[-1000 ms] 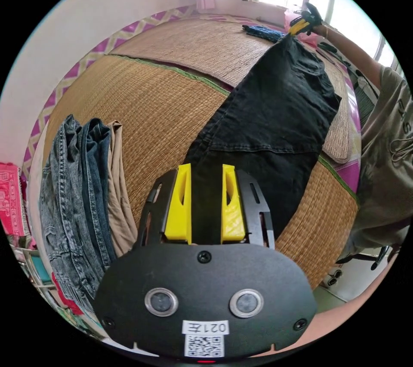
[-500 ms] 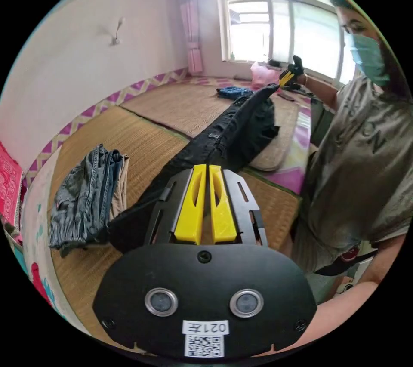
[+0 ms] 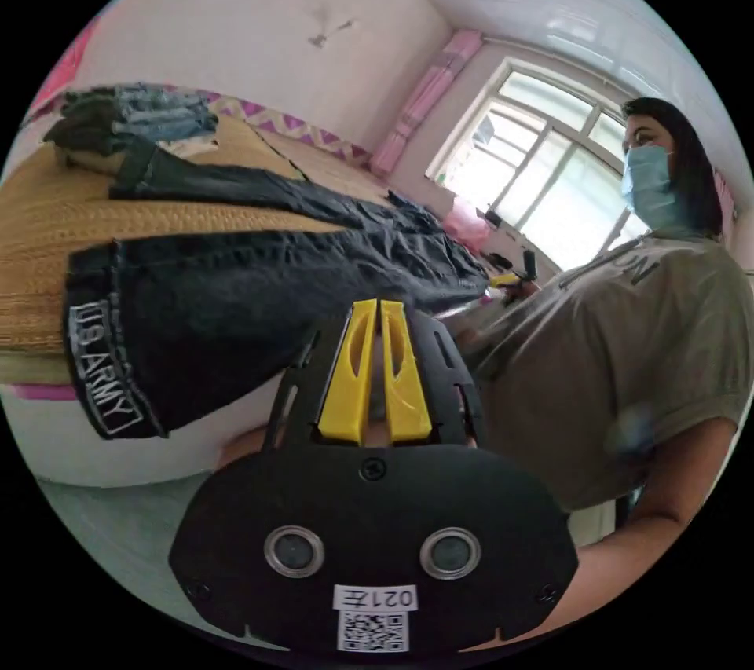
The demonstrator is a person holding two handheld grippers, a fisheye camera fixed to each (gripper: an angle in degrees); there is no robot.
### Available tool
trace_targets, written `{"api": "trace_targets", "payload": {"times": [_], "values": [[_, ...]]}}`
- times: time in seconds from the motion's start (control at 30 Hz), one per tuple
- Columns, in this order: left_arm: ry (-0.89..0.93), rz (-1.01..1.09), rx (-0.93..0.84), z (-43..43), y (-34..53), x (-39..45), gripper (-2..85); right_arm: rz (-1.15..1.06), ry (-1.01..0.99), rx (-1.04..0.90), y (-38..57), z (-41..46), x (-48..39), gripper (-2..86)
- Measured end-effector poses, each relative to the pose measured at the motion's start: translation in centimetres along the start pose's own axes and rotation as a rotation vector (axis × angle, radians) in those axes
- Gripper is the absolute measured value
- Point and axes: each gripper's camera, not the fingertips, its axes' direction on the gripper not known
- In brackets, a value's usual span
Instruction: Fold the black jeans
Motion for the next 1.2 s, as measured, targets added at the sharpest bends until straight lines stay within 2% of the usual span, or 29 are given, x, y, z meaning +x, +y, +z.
{"api": "trace_targets", "payload": {"times": [0.03,0.1,0.17,0.2,0.23,0.33,0.4,0.53,0.63,0.77,0.87,1.03,1.2], "values": [[-0.045,-0.016,0.071,-2.9,-1.3,-2.0,-0.9,-0.041,-0.045,-0.003,0.2,-1.7,-0.3,-0.7],[-0.13,-0.055,0.088,-5.3,-3.6,-5.8,-0.9,-0.026,-0.029,0.116,0.5,-5.0,0.2,-0.8],[-0.251,-0.161,-0.006,-5.2,-6.0,-11.3,-1.0,0.053,0.075,0.344,0.8,-8.4,1.8,-0.8],[-0.305,-0.246,-0.1,-4.2,-7.1,-15.5,-1.0,0.091,0.112,0.38,0.8,-8.7,2.4,-0.8],[-0.282,-0.308,-0.14,-3.5,-7.9,-19.6,-1.0,0.178,0.203,0.383,0.5,-8.7,3.7,-0.7],[-0.222,-0.457,-0.131,-4.0,-10.4,-27.7,-1.0,0.346,0.447,0.154,-0.6,-5.6,6.9,-0.7],[-0.233,-0.467,-0.159,-3.7,-12.8,-31.2,-1.0,0.381,0.5,-0.013,-0.7,-3.0,8.4,-0.6],[-0.23,-0.449,-0.256,-2.2,-18.6,-38.3,-1.0,0.394,0.508,-0.001,0.1,-2.6,8.1,-0.6],[-0.278,-0.4,-0.292,-1.4,-22.4,-41.8,-0.9,0.379,0.557,0.037,1.0,-2.6,6.6,-0.6],[-0.267,-0.395,-0.267,-1.4,-24.7,-45.2,-1.0,0.345,0.637,-0.006,0.8,-2.0,5.0,-0.6],[-0.238,-0.422,-0.224,-2.6,-25.9,-46.9,-1.0,0.414,0.569,0.026,1.6,-3.1,5.6,-0.6],[-0.181,-0.231,-0.108,-3.6,-33.4,-44.0,-0.9,0.456,0.511,0.046,2.4,-3.8,6.2,-0.5],[-0.347,-0.217,-0.161,0.2,-39.9,-47.4,-0.9,0.463,0.508,0.049,2.8,-4.0,6.0,-0.5]]}}
